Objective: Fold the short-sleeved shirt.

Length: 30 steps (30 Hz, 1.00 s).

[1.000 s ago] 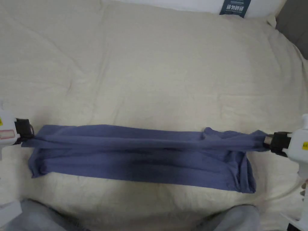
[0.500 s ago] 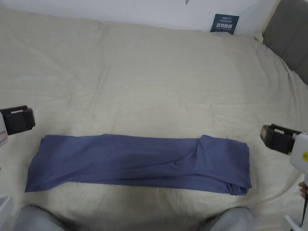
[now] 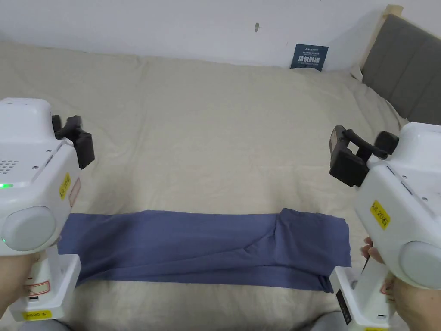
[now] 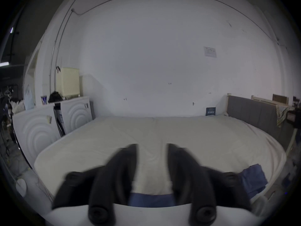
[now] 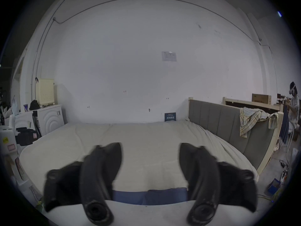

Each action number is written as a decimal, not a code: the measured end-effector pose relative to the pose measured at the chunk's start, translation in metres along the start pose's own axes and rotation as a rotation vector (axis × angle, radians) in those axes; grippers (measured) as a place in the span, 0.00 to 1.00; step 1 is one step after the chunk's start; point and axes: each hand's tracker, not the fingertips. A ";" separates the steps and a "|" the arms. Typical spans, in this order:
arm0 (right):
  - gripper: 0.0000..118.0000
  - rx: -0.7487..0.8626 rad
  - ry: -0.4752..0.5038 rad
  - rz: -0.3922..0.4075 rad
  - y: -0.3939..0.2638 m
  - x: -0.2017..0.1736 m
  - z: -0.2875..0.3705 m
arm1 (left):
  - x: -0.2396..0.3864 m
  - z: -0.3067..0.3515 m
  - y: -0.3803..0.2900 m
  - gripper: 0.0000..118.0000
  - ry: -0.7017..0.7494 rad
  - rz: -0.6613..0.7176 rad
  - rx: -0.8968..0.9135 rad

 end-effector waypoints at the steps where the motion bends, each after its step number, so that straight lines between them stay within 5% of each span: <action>1: 0.37 0.014 -0.009 0.017 0.000 -0.003 0.001 | 0.000 -0.001 -0.001 0.07 -0.013 0.024 -0.007; 3: 0.01 0.028 -0.019 0.028 -0.003 -0.003 0.000 | 0.000 -0.001 -0.001 0.01 -0.027 0.031 -0.013; 15: 0.00 -0.037 0.009 -0.007 -0.006 0.004 -0.013 | -0.016 -0.006 0.004 0.00 -0.055 0.035 -0.052; 16: 0.00 -0.042 0.008 -0.003 -0.007 0.004 -0.014 | -0.025 -0.010 0.002 0.08 -0.056 0.074 -0.075; 17: 0.00 -0.047 0.004 0.001 -0.008 0.005 -0.016 | -0.037 -0.015 -0.001 0.30 -0.057 0.125 -0.114; 19: 0.00 -0.059 0.001 0.004 -0.010 0.005 -0.018 | -0.058 -0.026 -0.008 0.92 -0.079 0.207 -0.200; 20: 0.00 -0.066 -0.002 0.004 -0.011 0.006 -0.020 | -0.073 -0.035 -0.016 1.00 -0.078 0.241 -0.291; 22: 0.00 -0.087 -0.007 0.001 -0.013 0.006 -0.024 | -0.105 -0.047 -0.027 1.00 -0.124 0.332 -0.226; 30: 0.00 -0.154 -0.028 0.013 -0.020 -0.007 -0.032 | -0.177 -0.067 -0.127 1.00 -0.209 0.726 -0.556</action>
